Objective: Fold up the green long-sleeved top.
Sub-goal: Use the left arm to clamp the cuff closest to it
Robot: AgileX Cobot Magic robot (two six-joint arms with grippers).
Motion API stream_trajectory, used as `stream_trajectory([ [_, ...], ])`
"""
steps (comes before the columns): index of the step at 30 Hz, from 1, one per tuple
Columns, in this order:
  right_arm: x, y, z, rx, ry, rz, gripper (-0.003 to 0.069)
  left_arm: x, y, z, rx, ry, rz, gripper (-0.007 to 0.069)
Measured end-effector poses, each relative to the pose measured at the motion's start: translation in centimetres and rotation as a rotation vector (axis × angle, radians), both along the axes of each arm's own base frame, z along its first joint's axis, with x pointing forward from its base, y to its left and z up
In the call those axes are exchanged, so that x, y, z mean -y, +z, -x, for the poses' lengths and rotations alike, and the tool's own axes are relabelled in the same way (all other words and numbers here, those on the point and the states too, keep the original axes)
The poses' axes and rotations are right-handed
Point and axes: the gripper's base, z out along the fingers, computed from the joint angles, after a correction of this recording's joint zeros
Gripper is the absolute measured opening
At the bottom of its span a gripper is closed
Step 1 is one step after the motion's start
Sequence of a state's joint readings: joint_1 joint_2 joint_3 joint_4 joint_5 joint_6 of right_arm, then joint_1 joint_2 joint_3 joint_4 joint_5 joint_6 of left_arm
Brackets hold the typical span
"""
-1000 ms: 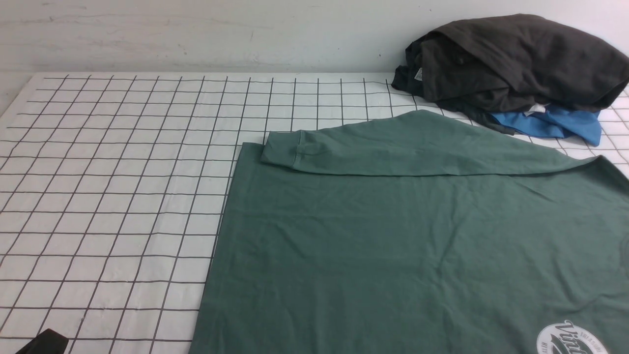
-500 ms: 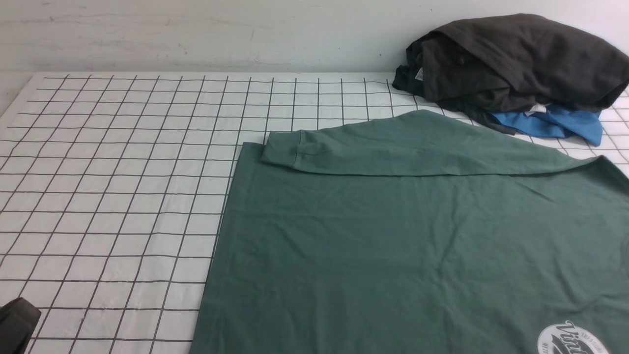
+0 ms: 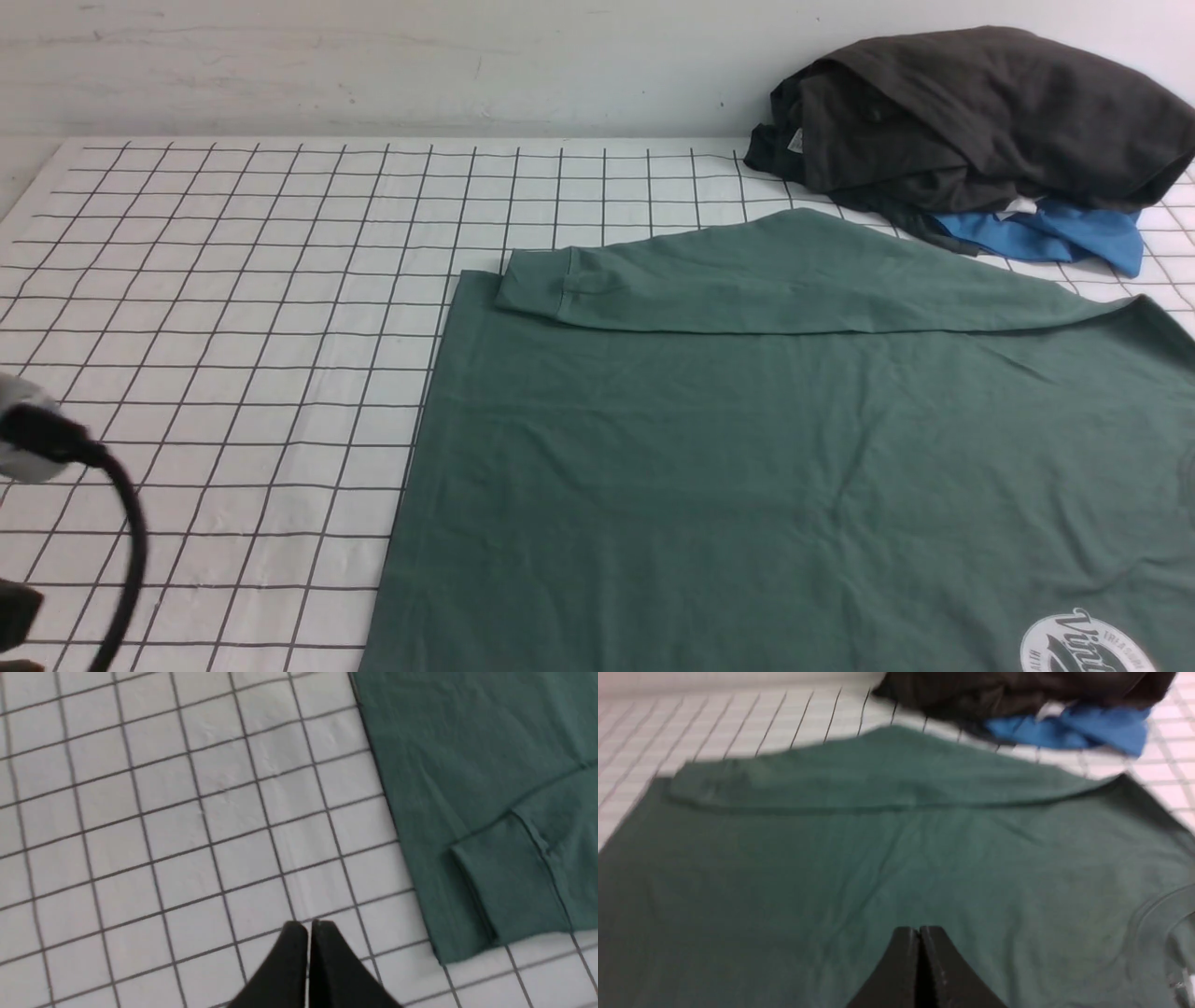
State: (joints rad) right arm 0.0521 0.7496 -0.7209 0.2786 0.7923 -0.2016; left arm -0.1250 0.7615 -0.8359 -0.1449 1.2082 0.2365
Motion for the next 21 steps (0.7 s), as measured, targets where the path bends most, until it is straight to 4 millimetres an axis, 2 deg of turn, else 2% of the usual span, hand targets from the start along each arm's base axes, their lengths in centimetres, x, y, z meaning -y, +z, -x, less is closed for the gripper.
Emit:
stream_trajectory([
  [1, -0.8, 0.1, -0.8, -0.089, 0.077, 0.027, -0.0014, 0.8, -0.3, -0.7, -0.037, -0.057, -0.007, -0.0007],
  [2, -0.9, 0.3, -0.8, -0.082, 0.087, 0.03, -0.0014, 1.0, -0.3, -0.8, -0.042, -0.076, -0.008, -0.0007],
  [3, -1.6, 0.1, -1.2, -0.149, 0.148, 0.052, -0.0014, 1.5, -0.6, -1.1, -0.065, -0.113, -0.014, -0.0007],
  [5, -3.4, -1.2, -1.4, -0.345, 0.299, 0.108, -0.0014, 3.5, -2.1, -2.0, -0.157, -0.216, -0.03, 0.0005],
  [8, -4.3, -2.3, -1.1, -0.477, 0.378, 0.161, -0.0014, 4.9, -3.4, -2.5, -0.215, -0.28, -0.043, 0.0037],
  [9, -4.7, -2.6, -0.8, -0.52, 0.423, 0.196, -0.0014, 6.5, -4.4, -2.8, -0.239, -0.343, -0.049, 0.0078],
  [11, -4.9, -2.7, -0.7, -0.526, 0.437, 0.206, -0.0014, 7.5, -5.1, -3.0, -0.249, -0.38, -0.052, 0.0114],
  [16, -5.0, -2.6, -0.4, -0.522, 0.449, 0.213, -0.0014, 11.7, -9.0, -4.0, -0.345, -0.477, -0.098, 0.0332],
  [17, -5.0, -2.6, -0.4, -0.522, 0.449, 0.213, -0.0014, 11.8, -9.2, -4.0, -0.353, -0.478, -0.102, 0.0341],
  [19, -5.0, -2.5, -0.3, -0.519, 0.449, 0.213, -0.0014, 13.2, -11.2, -4.7, -0.399, -0.484, -0.133, 0.0425],
  [20, -5.0, -2.5, -0.3, -0.519, 0.449, 0.213, -0.0014, 13.4, -11.6, -4.8, -0.406, -0.481, -0.136, 0.0436],
  [21, -5.0, -2.5, -0.3, -0.519, 0.449, 0.213, -0.0014, 14.0, -12.9, -5.4, -0.426, -0.469, -0.151, 0.0471],
])
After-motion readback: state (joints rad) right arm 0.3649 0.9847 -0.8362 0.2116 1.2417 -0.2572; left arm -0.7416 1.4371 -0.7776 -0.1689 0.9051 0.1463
